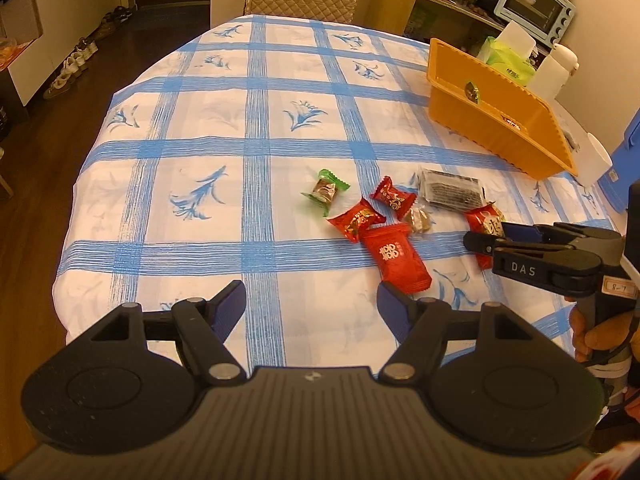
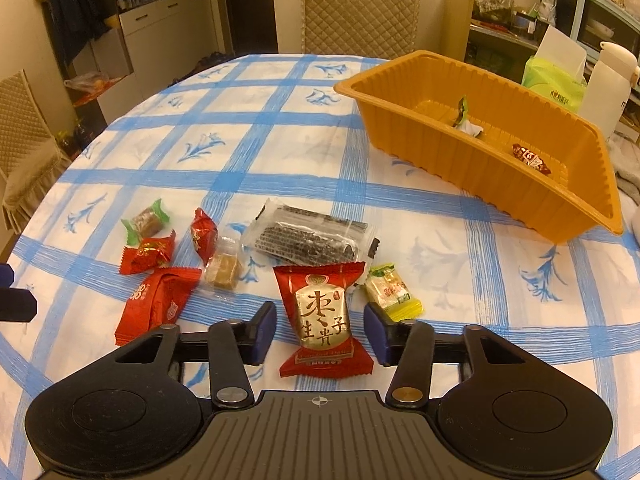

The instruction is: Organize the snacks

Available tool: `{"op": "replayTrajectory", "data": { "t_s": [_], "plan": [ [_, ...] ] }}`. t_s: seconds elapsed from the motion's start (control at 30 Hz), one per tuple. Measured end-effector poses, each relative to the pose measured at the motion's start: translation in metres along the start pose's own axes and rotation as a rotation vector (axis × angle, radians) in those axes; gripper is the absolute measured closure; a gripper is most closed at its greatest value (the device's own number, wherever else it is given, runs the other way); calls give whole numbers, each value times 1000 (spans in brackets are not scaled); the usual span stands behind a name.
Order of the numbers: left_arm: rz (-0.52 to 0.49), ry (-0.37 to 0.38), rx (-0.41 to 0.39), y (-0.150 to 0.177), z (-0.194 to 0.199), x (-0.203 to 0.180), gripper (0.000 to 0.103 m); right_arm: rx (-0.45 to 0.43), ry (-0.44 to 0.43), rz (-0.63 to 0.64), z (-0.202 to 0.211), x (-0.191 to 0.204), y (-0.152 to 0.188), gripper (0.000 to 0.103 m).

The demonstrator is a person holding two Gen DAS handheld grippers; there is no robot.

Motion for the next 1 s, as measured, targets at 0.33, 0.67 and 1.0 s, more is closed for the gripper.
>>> {"op": "replayTrajectory", "data": {
  "t_s": [0.33,0.67,1.0],
  "plan": [
    [-37,0,-16,-13,-7,2,34,-40,-19,-27,18,-3,-8,76],
    [-140,-6,-39,-41,-24,7,40,-64,-26,-87,34,-9,-23,76],
    [-247,30,-6,-59,-61,-2,53,-66,-11,-120,40,-16,-25,76]
  ]
}}
Point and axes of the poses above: each gripper's, at about its wrist camera, not at the fingertips, and z roughly against the way its jaws point, x to its left, y to its underside, the point moved 10 cm from there along -z, roughly the way its jaws point, and after that the axes turned 7 degrees about y, right-handed, at the moved point
